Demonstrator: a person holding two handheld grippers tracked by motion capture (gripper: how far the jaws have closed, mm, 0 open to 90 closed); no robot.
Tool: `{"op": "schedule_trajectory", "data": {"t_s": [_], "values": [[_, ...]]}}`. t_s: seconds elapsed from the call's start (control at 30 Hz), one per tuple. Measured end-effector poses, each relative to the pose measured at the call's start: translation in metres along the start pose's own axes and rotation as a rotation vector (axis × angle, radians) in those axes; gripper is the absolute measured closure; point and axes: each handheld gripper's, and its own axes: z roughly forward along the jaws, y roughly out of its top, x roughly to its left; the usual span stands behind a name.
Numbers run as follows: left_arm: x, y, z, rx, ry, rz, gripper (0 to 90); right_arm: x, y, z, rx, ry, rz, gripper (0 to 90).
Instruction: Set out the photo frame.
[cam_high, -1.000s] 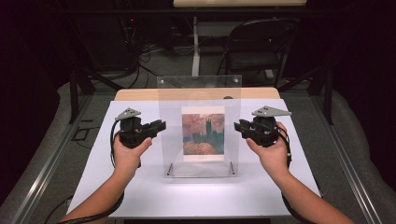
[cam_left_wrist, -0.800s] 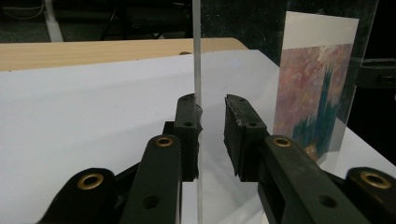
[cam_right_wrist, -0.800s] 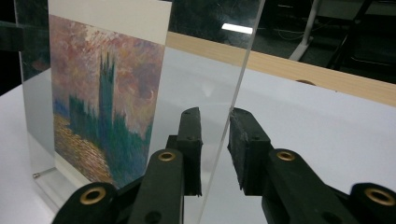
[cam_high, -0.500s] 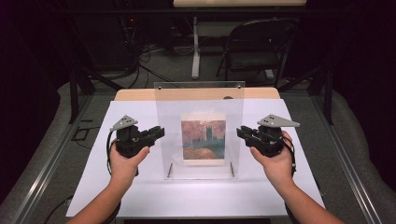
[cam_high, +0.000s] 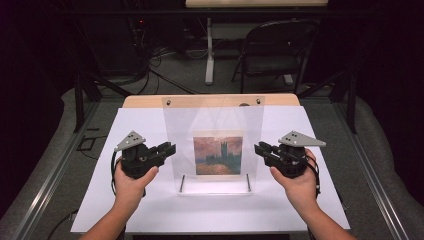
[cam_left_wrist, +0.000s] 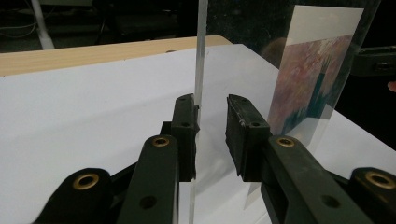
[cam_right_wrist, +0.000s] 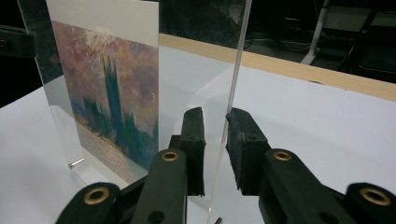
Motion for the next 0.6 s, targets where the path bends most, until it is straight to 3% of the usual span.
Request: {"op": "schedule_trajectory", "data": {"t_s": [0.6], "values": [[-0.009,-0.013,-0.009,-0.031,-0.012,-0.011,68.8,0.009,-0.013,-0.012,-0.043,0.020,0.001,73.1]]}}
